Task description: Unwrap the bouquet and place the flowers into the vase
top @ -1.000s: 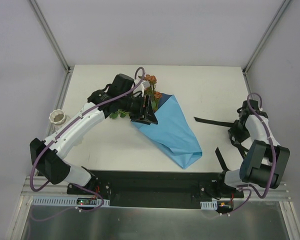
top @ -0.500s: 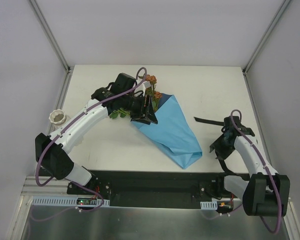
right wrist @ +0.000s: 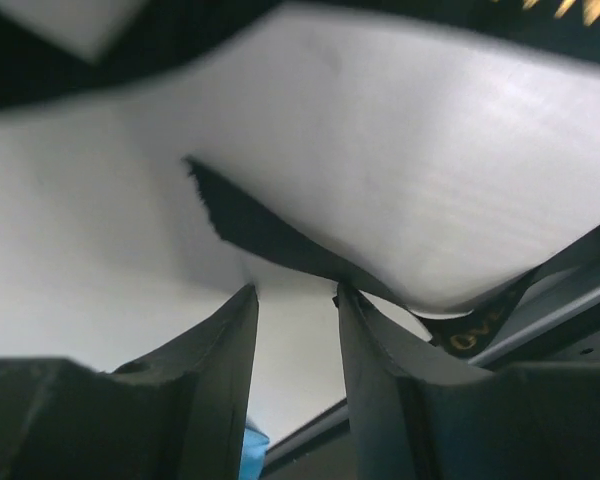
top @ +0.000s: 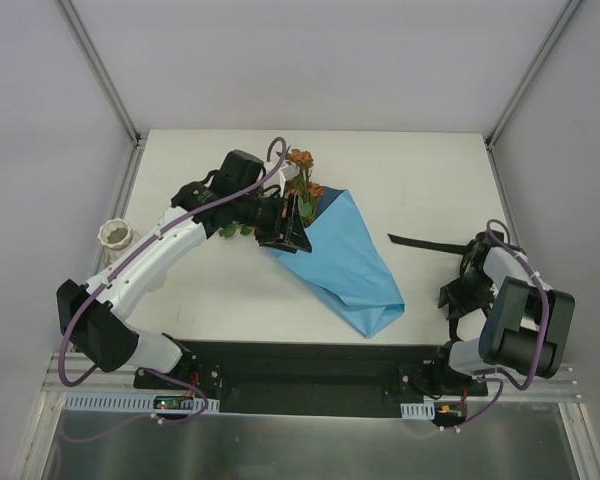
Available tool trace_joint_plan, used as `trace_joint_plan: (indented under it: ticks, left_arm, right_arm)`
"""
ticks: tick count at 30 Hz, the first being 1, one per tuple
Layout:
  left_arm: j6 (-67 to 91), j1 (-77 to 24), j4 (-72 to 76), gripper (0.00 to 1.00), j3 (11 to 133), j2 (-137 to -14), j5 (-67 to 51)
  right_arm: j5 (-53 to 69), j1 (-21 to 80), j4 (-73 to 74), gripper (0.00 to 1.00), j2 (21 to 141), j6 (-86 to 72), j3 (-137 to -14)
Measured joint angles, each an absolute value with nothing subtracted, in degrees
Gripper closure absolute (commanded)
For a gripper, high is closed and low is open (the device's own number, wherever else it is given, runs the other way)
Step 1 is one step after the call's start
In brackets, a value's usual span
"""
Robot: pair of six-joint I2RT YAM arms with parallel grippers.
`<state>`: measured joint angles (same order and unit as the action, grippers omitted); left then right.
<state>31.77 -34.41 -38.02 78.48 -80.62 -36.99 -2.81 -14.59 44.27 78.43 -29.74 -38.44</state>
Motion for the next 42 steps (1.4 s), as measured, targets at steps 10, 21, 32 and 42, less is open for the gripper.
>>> trace_joint_plan:
  ticks: [10,21,32,42]
  left_arm:
    - [31.35,-34.41,-37.89,0.49,76.36,-79.50,-37.19]
    - [31.90,-34.41,-36.95,0.48,75.00,-79.53,-35.79]
    - [35.68,-34.41,-25.56,0.39,59.70,-70.87,-29.56]
    - [40.49,-34.41,-14.41,0.22,45.21,-56.73,-25.17]
  right_arm:
    - [-11.68,-19.00,43.31,0.47,84.23,-21.85,-51.07]
    - [-7.86,20.78,43.27,0.00,57.78,-4.89,-53.91]
    - [-6.31,49.65,39.22,0.01,54.06,6.70,-52.66]
    - [-18.96,63.20,31.38,0.15,71.61,6.61,-50.87]
